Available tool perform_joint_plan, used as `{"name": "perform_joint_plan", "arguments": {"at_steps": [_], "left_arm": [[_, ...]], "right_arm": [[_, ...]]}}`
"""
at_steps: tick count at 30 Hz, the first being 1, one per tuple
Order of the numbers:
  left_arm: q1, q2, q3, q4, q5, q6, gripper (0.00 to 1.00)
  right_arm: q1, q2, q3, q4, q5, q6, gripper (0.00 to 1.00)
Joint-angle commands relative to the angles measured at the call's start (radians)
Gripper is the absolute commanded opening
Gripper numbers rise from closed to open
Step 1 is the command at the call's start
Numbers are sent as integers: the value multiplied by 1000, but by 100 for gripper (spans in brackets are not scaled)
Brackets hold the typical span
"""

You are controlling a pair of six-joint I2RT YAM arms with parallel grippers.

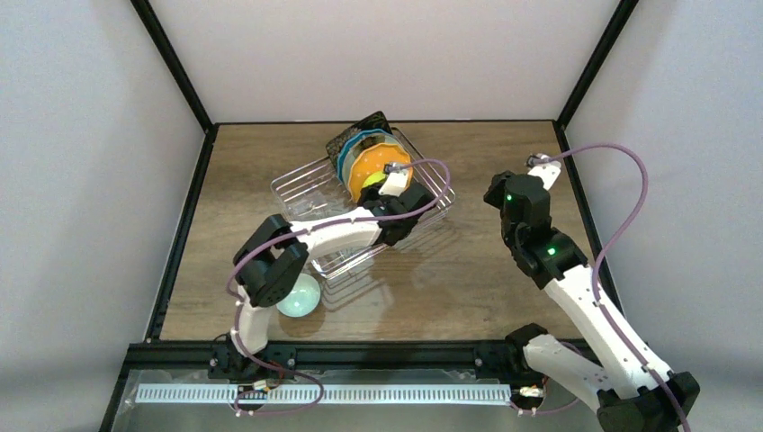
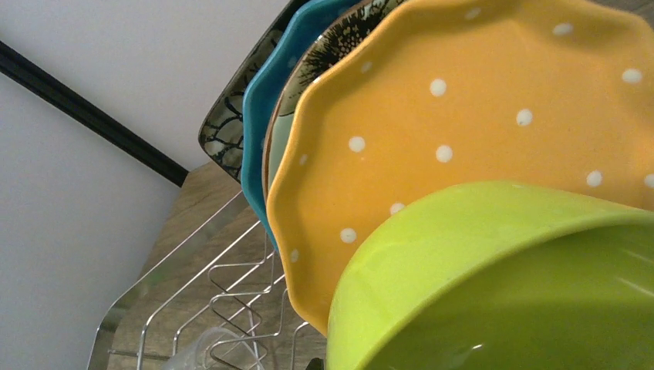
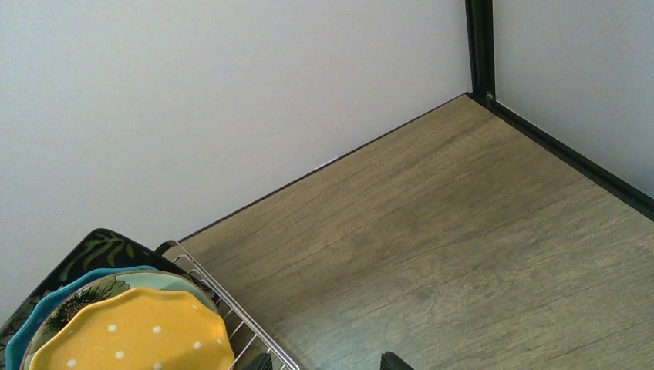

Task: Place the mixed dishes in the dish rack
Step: Place the upside down bowl on the dish rack.

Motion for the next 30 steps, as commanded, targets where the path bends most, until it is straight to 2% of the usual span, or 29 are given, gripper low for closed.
{"name": "perform_joint_plan", "arguments": {"at_steps": [1,11,30], "left_arm": [[-8,47,63,-47,-85,1,3],[-26,133,124,-91,-166,22,3],[-59,217,148,-119,-262,69,3]], "right_arm": [[-6,-32,-35,45,-3,29,80],[-6,-97,-95,62,-19,20,80],[-6,-154,-161,84,-32,12,80]]}}
